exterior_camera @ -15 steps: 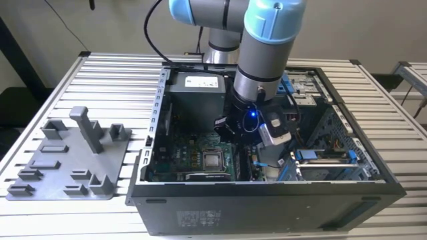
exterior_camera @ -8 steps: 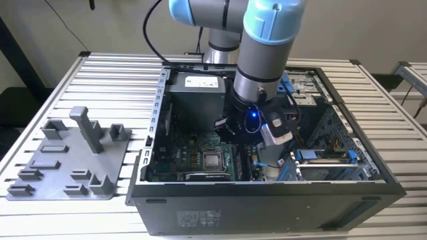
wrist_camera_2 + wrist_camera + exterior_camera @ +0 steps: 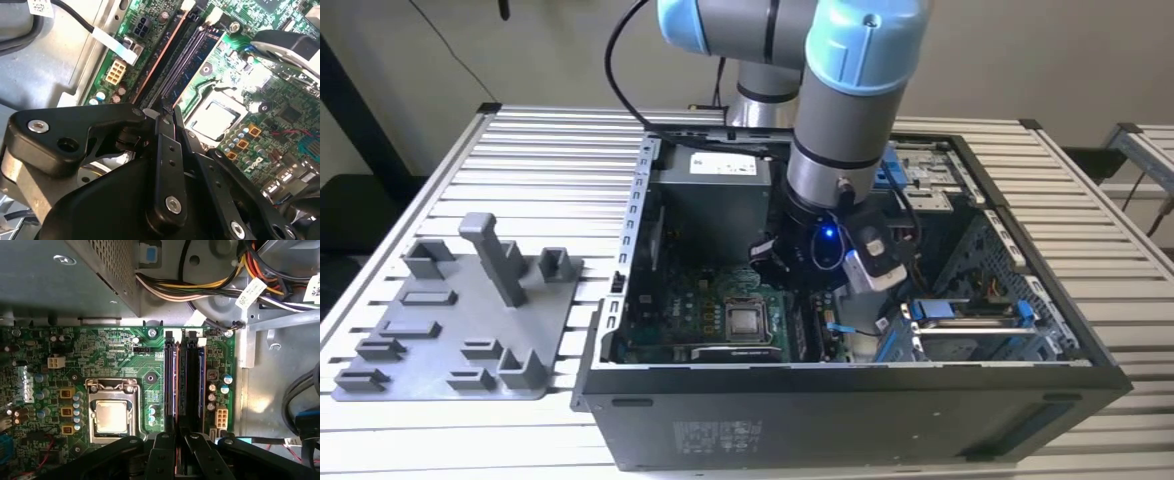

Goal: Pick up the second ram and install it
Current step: 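Insert the second ram into the second slot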

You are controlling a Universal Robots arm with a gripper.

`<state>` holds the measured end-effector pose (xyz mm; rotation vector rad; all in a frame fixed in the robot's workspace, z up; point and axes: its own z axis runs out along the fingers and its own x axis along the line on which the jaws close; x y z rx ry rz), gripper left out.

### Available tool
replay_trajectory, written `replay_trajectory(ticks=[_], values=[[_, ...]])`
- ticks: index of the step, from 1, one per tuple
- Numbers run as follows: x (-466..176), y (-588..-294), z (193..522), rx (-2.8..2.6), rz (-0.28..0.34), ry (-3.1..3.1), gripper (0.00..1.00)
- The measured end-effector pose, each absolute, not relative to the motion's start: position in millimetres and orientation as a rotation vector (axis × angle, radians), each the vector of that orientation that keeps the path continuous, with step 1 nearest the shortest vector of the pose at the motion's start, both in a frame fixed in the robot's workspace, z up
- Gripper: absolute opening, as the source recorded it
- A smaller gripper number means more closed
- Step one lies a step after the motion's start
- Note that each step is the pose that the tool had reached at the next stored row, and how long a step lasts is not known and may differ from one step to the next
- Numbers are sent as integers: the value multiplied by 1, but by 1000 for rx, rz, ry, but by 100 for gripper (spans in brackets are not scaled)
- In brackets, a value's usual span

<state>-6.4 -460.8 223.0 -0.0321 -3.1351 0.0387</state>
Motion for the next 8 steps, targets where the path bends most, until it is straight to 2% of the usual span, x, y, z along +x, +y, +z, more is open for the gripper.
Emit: replay_trajectory(ticks=[8], values=[[-6,-461,221,-17,28,-3136,14]])
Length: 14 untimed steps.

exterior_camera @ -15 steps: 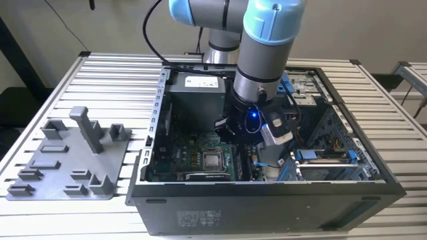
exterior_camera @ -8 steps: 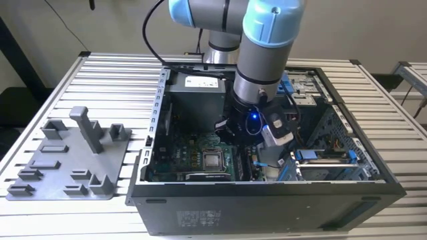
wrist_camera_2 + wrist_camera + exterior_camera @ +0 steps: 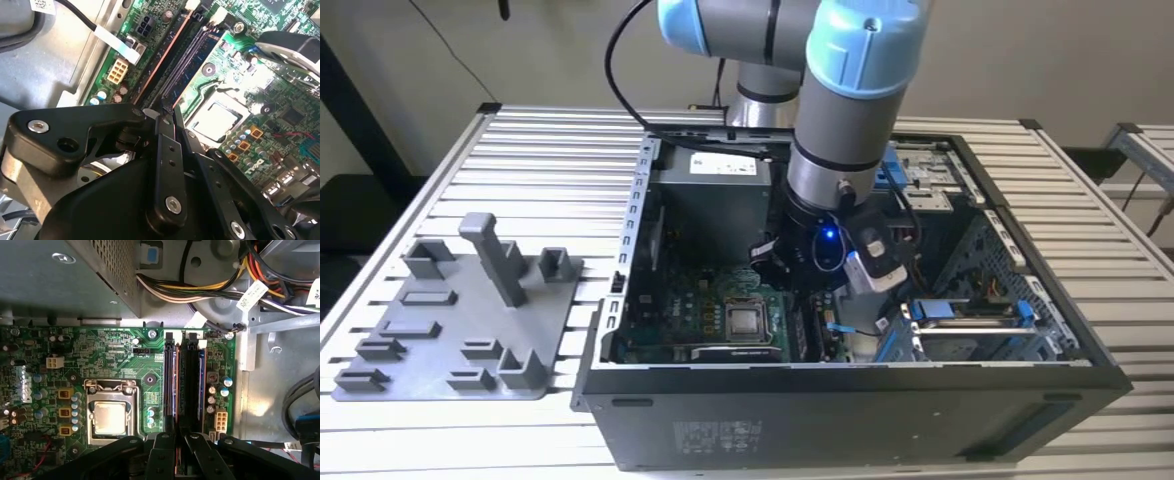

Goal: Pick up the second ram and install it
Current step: 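Insert the second ram into the second slot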

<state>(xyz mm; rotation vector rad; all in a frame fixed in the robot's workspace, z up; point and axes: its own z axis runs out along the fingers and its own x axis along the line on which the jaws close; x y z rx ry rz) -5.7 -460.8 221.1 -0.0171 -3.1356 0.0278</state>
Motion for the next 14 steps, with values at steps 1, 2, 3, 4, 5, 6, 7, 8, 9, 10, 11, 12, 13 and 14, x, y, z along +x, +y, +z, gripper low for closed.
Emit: replay_trajectory(ticks=[1,2,3,4,5,6,7,8,9,10,11,12,13,14], values=[[-6,-461,221,-17,28,-3136,14],[-6,-461,221,-17,28,-3136,14],[-5,-461,221,-17,27,-3136,14],[-5,-461,221,-16,27,-3136,14],[-5,-461,221,-16,27,-3136,14],[-5,-461,221,-16,27,-3136,14],[-5,-461,220,-16,27,-3136,14],[-5,-461,220,-16,27,-3136,14],[-5,-461,219,-16,26,-3136,14],[-5,-461,218,-16,25,-3136,14],[-5,-461,218,-16,24,-3136,14],[-5,-461,217,-16,22,-3136,14],[-5,-461,217,-16,22,-3136,14],[-5,-461,217,-16,22,-3136,14]])
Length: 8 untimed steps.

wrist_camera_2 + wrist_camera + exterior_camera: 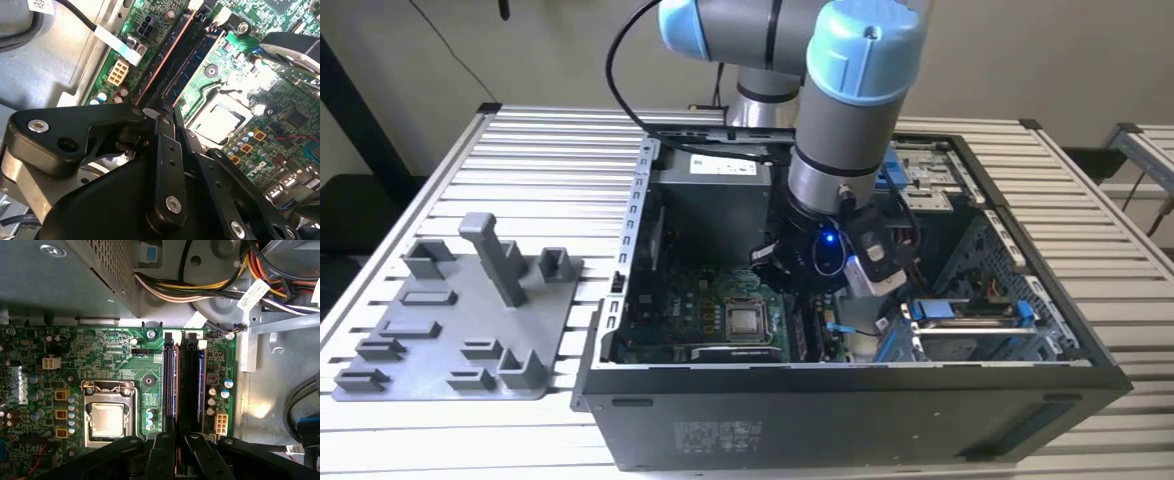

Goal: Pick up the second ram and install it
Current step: 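Insert the second ram into the second slot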

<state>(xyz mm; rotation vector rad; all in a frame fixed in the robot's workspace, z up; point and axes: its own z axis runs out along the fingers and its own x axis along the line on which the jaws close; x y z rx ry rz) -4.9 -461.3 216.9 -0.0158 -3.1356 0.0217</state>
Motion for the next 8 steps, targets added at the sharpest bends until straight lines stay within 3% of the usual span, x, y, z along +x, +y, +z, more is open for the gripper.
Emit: replay_trajectory(ticks=[8], values=[[-5,-461,217,-16,21,-3136,14]])
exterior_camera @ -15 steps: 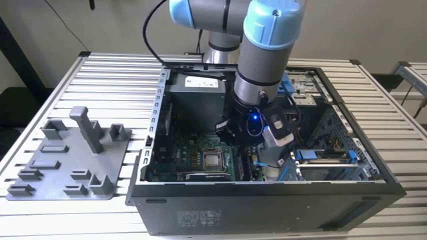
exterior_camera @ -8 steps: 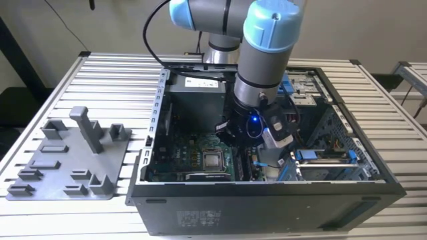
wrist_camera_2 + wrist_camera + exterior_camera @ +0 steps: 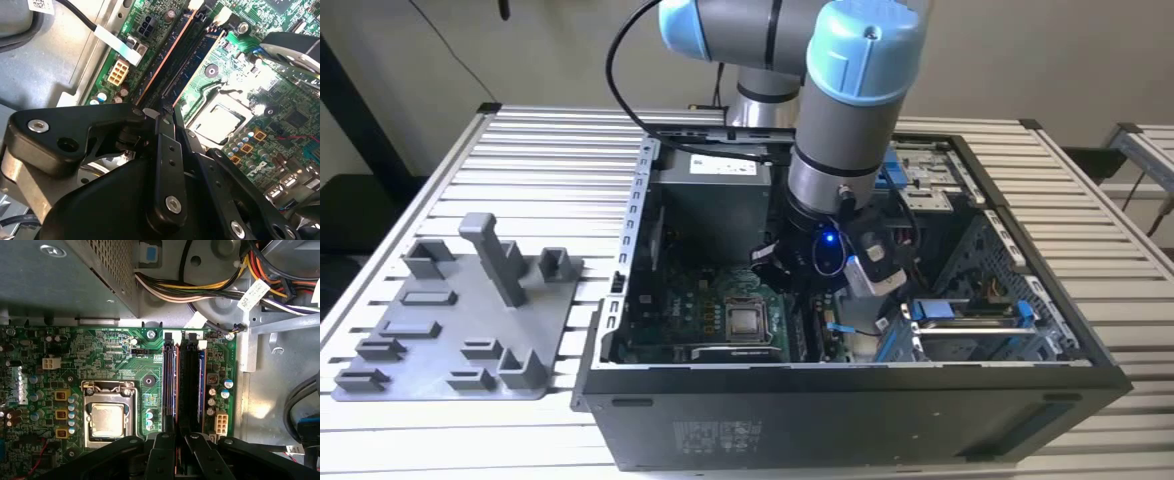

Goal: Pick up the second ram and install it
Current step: 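Insert the second ram into the second slot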

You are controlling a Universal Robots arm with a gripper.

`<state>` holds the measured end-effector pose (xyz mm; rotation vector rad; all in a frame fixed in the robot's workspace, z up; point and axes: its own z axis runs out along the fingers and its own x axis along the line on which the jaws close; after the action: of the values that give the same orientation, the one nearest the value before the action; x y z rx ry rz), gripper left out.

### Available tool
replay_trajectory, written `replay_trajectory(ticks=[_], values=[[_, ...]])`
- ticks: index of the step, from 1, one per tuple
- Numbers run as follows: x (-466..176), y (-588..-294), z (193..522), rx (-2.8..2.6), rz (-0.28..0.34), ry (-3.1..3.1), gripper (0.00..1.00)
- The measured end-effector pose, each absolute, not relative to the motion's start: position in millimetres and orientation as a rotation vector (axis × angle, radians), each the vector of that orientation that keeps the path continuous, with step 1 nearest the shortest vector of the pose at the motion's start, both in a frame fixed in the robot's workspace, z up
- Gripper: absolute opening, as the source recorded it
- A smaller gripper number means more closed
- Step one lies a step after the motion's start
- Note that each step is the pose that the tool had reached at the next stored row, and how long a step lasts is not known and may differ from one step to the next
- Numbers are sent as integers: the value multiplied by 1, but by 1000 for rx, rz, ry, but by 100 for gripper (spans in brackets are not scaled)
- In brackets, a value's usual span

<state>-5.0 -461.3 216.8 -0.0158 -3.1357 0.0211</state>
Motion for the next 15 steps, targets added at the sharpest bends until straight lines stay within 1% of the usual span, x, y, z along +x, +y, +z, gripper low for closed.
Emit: replay_trajectory(ticks=[15], values=[[-5,-462,223,-72,19,-3135,14]])
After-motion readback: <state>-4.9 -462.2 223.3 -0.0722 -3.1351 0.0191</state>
